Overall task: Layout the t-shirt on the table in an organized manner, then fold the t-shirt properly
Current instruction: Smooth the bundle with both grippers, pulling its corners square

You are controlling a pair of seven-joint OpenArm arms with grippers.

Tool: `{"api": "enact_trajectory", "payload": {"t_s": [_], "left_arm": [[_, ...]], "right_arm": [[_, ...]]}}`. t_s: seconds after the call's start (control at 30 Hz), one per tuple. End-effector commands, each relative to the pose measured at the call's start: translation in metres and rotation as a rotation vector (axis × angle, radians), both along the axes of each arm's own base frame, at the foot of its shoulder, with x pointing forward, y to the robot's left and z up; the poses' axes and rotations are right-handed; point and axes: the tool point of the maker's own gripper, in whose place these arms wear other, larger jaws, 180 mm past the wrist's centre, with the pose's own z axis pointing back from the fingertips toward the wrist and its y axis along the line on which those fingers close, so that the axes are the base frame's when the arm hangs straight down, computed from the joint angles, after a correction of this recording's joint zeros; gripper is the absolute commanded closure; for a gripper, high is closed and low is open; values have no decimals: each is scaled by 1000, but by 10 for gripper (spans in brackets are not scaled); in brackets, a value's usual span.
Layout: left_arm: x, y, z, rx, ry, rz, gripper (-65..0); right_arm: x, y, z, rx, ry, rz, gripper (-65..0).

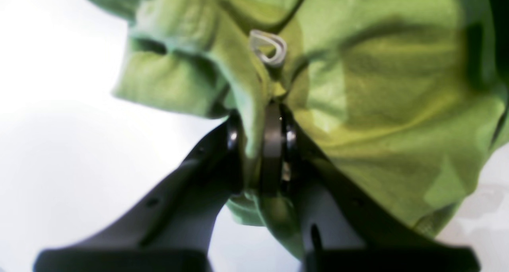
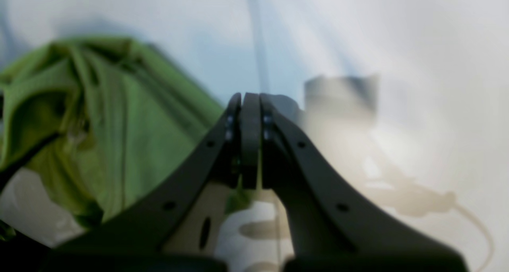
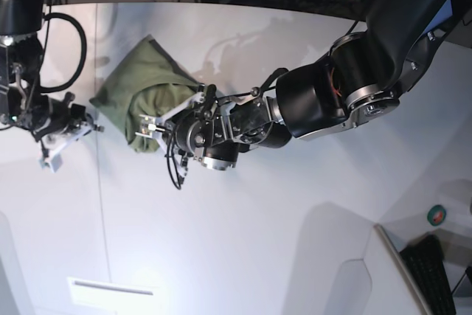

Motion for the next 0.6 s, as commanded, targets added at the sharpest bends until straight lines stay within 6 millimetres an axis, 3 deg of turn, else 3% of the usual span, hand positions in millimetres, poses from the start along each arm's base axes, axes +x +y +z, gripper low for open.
{"api": "enact_trajectory", "payload": {"t_s": [0.0,0.17,0.3,0.5,0.57], "left_arm": [[-2,0,1,15,11,-17,0],[-3,-5,3,6,12,-23,0],[-6,-14,6,-21,38,-8,0],[-2,-33,30,-150,168,109,0],[-2,-35,32,-171,195,132,-118]], "right_arm": [[7,-1,8,-10,-31,16,0],[-15,20,-1,2,-6,67,0],[-28,30,6,6,-26,97,0],[-40,33,4,8,-13,107,0],[-46,34,1,10,-2,107,0]]}}
